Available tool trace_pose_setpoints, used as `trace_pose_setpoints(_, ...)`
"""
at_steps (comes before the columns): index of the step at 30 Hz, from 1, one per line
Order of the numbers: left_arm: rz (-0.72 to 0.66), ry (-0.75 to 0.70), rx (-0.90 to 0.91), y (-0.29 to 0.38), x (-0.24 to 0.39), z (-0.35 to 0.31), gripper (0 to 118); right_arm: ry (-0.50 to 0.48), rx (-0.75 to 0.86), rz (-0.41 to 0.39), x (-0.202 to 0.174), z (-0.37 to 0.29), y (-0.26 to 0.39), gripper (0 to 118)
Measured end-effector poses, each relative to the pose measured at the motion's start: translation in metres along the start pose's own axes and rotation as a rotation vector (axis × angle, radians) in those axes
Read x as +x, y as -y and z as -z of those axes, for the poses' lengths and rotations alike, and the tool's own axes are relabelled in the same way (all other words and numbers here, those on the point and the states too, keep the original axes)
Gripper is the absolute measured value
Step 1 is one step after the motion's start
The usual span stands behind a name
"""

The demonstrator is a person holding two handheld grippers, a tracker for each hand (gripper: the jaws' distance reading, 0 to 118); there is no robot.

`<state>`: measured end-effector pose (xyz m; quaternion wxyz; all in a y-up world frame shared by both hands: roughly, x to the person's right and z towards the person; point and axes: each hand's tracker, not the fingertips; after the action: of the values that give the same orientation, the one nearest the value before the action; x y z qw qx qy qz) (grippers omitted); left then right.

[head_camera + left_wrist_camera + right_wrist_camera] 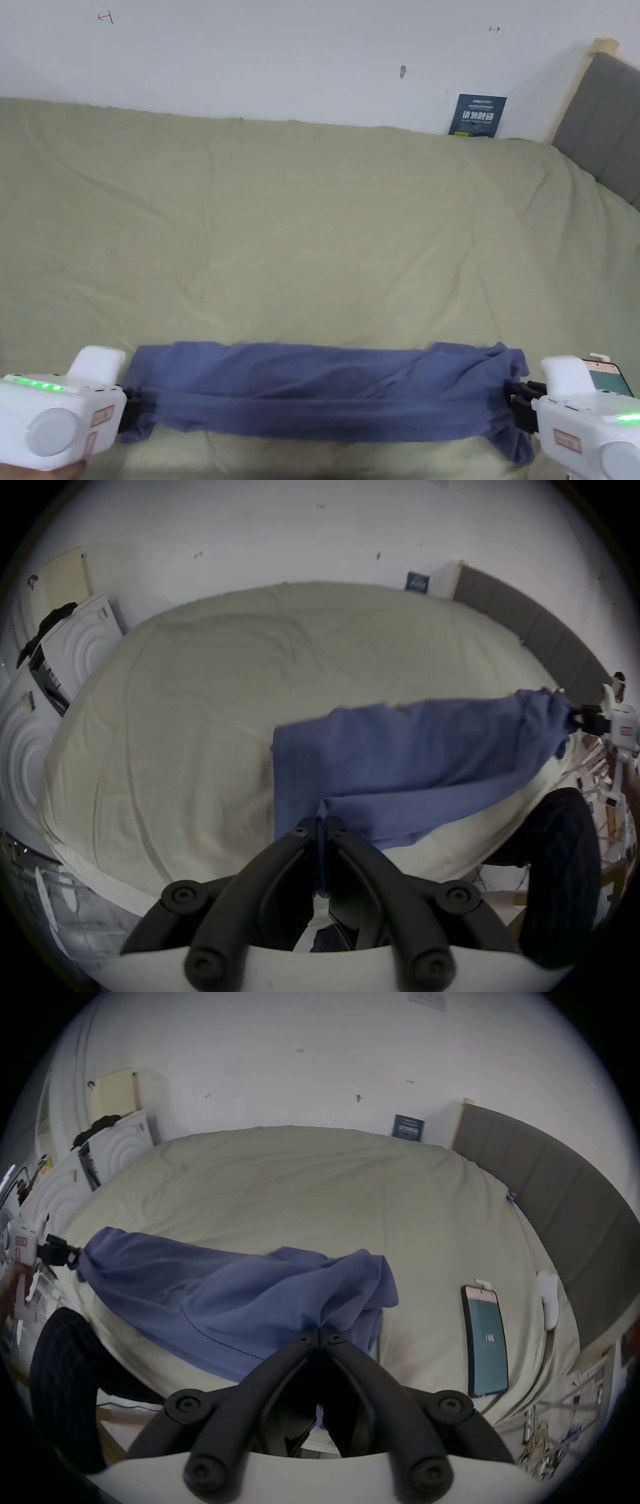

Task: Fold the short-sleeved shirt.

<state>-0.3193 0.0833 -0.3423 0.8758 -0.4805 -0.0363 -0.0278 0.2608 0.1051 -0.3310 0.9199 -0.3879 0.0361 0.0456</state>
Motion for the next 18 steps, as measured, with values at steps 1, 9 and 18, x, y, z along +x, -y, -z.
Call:
trace_pose_setpoints(1, -0.005, -0.021, -0.014, 0.001, 0.0, 0.004, 2, 0.012, 0.008, 0.024, 0.002, 0.0, 0.002, 1)
trace_pose_setpoints(9, -0.014, -0.08, 0.31, -0.001, 0.012, -0.086, 78, 0.004, 0.208, 0.056, 0.004, -0.067, -0.004, 117)
trace_pose_setpoints(18, -0.055, -0.112, 0.832, 0.058, 0.053, -0.189, 72, -0.105, 0.579, 0.141, -0.067, -0.18, 0.015, 86)
